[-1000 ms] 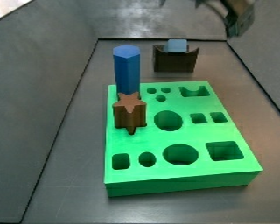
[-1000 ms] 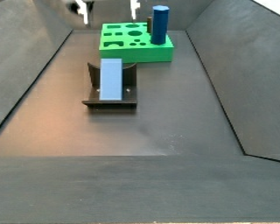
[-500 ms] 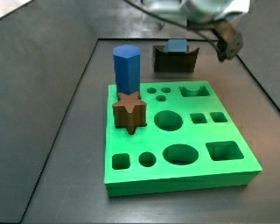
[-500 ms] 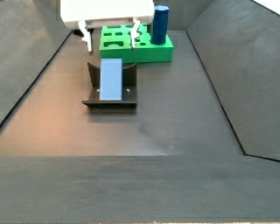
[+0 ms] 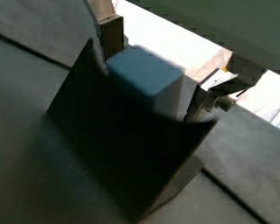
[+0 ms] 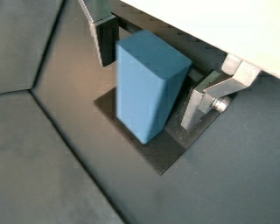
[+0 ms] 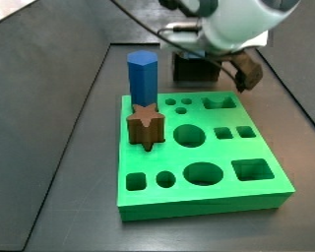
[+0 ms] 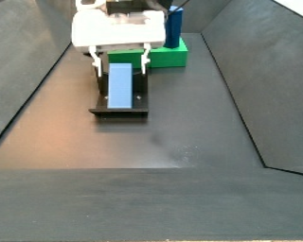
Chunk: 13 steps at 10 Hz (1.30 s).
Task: Pick up the rectangle object. Move up. Place the rectangle object on the fixture. Regrasp the rectangle object. Move to above the board. Insert the rectangle object.
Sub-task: Regrasp the rectangle object, then move to above the board.
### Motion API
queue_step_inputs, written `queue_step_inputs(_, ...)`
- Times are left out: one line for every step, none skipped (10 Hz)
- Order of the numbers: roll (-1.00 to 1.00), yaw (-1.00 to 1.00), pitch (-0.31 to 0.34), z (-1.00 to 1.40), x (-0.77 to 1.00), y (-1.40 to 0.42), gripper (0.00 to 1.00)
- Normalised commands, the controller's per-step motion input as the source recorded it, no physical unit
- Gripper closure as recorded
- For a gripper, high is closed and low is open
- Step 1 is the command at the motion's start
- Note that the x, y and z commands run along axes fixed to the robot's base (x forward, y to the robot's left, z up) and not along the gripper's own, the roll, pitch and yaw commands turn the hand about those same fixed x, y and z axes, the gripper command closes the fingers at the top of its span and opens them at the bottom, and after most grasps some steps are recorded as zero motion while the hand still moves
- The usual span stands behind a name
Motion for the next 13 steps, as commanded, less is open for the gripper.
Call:
queue_step_inputs(0.07,-0.01,0.011,-0.28,0.07,0.00,0.00)
queue_step_inputs(0.06,0.01,0.022,-0.17,0.01,0.00,0.00)
queue_step_inputs(0.00,0.00,0.000,0.00,0.00,0.00,1.00)
queue_step_inputs(-0.05,0.00,0.046,1.00,-0.06,0.26,1.00)
queue_step_inputs(-0.06,-0.01,0.038,1.00,-0.06,0.26,1.00)
queue_step_inputs(-0.09,0.00,0.021,1.00,-0.06,0.24,1.00)
queue_step_inputs(-0.08,0.01,0.009,1.00,-0.07,0.22,1.00)
queue_step_inputs(-0.08,0.01,0.011,1.00,-0.06,0.21,1.00)
queue_step_inputs(-0.07,0.01,0.021,1.00,-0.06,0.20,1.00)
queue_step_inputs(-0.06,0.01,0.025,1.00,-0.06,0.18,1.00)
queue_step_inputs(-0.05,0.01,0.030,1.00,-0.06,0.17,1.00)
queue_step_inputs(-0.05,0.01,0.039,1.00,-0.06,0.15,1.00)
queue_step_inputs(-0.05,0.01,0.044,1.00,-0.06,0.14,1.00)
